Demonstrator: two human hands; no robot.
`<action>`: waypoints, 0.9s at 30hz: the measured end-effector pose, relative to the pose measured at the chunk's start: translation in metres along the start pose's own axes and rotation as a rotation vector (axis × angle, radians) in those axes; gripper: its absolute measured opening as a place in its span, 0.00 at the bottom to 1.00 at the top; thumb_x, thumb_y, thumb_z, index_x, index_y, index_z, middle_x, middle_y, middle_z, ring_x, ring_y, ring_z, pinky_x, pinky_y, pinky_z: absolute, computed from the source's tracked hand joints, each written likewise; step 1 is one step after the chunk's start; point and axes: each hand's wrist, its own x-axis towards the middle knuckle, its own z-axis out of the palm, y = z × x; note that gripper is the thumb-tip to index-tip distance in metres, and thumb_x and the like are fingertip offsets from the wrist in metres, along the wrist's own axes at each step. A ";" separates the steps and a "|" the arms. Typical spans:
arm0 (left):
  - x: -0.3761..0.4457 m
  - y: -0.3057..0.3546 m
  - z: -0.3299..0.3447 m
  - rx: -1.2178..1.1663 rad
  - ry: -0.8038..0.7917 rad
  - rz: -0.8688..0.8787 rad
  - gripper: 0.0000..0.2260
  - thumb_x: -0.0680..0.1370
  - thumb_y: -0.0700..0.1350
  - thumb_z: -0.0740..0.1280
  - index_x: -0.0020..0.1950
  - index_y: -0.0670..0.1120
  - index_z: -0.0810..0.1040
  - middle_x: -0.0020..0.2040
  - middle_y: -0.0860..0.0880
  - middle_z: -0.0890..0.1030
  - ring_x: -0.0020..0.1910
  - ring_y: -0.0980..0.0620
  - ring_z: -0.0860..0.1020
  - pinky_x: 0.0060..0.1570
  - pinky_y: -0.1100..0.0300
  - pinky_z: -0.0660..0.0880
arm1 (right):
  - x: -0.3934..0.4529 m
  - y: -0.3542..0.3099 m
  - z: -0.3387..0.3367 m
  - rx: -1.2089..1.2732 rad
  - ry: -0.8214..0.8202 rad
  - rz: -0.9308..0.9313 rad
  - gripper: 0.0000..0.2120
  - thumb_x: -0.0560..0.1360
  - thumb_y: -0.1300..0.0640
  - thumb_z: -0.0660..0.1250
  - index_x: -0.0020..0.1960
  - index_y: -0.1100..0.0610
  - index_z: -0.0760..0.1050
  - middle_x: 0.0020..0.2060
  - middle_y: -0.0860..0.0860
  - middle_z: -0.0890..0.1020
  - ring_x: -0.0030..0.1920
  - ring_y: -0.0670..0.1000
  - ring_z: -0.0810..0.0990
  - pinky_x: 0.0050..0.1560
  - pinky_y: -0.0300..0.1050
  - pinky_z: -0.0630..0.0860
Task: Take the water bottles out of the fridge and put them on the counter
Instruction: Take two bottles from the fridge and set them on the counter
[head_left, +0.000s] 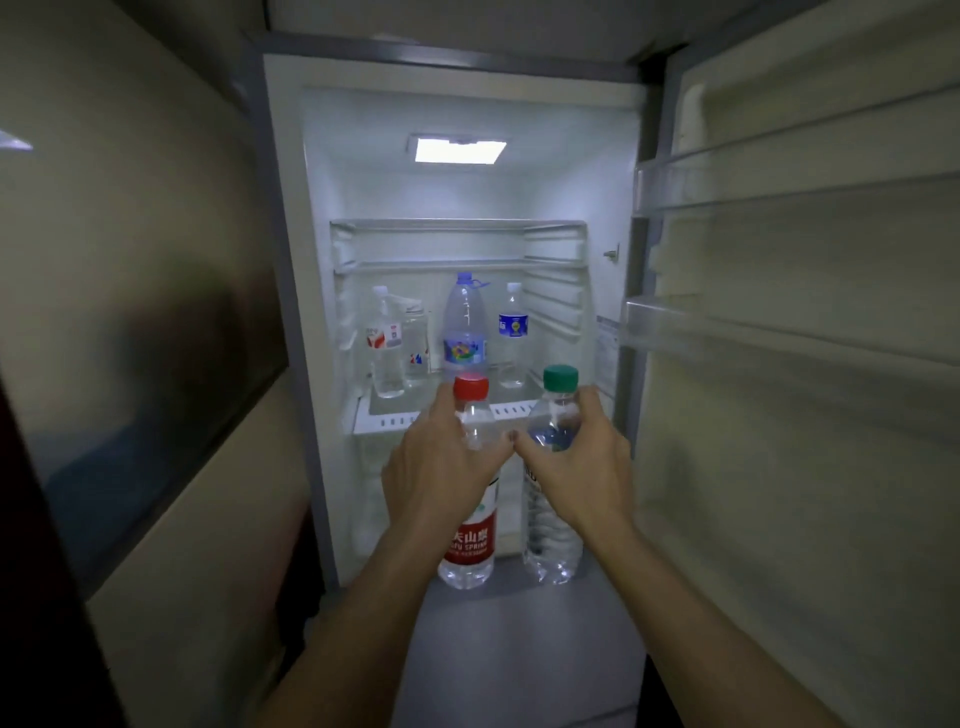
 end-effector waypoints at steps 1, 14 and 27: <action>-0.006 0.003 0.001 -0.010 0.001 0.005 0.26 0.71 0.65 0.71 0.63 0.56 0.69 0.47 0.55 0.79 0.47 0.50 0.79 0.44 0.50 0.78 | -0.007 -0.001 -0.007 0.001 0.005 0.001 0.21 0.67 0.44 0.78 0.54 0.41 0.71 0.42 0.42 0.83 0.42 0.42 0.82 0.41 0.46 0.79; -0.076 0.084 -0.007 -0.145 -0.088 0.122 0.24 0.69 0.66 0.71 0.58 0.58 0.69 0.44 0.57 0.78 0.44 0.49 0.79 0.43 0.50 0.77 | -0.072 -0.023 -0.119 -0.105 0.176 0.015 0.18 0.66 0.44 0.76 0.45 0.41 0.67 0.36 0.40 0.80 0.40 0.37 0.80 0.33 0.42 0.74; -0.175 0.192 -0.033 -0.316 -0.202 0.174 0.24 0.64 0.71 0.68 0.53 0.62 0.69 0.38 0.59 0.77 0.35 0.58 0.73 0.32 0.60 0.66 | -0.157 -0.067 -0.263 -0.206 0.279 0.075 0.16 0.64 0.46 0.75 0.44 0.45 0.69 0.30 0.44 0.81 0.33 0.43 0.80 0.35 0.52 0.80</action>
